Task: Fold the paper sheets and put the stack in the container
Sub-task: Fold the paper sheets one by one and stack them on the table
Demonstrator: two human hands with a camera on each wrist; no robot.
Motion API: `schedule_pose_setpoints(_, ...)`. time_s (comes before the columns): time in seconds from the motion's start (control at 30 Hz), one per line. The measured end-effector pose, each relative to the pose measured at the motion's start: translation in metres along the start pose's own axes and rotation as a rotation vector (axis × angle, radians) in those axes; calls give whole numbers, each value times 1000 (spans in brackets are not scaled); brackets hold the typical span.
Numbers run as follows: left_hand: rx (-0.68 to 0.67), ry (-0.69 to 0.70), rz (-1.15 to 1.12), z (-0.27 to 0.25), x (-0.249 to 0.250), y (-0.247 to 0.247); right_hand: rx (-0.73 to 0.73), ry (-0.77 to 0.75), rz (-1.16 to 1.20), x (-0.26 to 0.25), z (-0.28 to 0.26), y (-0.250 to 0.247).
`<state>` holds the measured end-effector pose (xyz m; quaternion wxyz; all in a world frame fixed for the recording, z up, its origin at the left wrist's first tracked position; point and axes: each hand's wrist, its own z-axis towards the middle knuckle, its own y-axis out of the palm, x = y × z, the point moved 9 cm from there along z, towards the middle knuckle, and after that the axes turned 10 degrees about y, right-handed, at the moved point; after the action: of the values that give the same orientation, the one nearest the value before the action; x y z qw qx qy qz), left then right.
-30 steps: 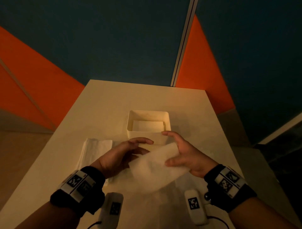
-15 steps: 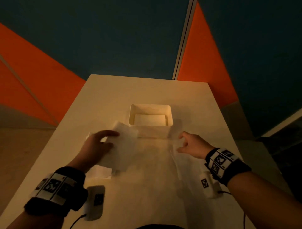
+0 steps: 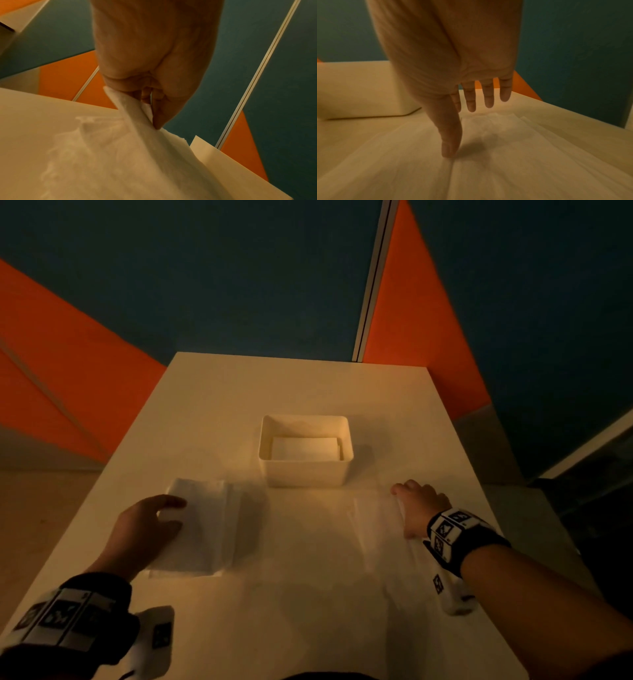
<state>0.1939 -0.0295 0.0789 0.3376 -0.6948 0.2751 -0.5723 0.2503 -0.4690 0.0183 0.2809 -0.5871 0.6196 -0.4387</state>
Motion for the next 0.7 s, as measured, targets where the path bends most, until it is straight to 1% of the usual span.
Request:
schedule_pose_setpoints(0.07,3,3,36,0,1,1,3,-3,-33,-2,3,3)
schedule_pose_setpoints(0.17,-4,27,154,0,2,3,4,-9,-67,-5,5,3)
schedule_pose_setpoints(0.3,7,8,257,-3,-2,2,4,-29,-77,-7,9,1)
schedule_pose_setpoints(0.43,8,11,249,-2,-3,4,-30,-22,-41,-2,12,3)
schedule_pose_setpoints(0.53,10,4,234,-1,-4,7,-25,-12,-58,2,12,3)
schedule_pose_setpoints(0.6,12,6,239,-1,-5,7,8,-10,-95,4,10,1)
schedule_pose_setpoints(0.7,1,15,287,-2,-3,5,134,-62,-89,4,5,-14)
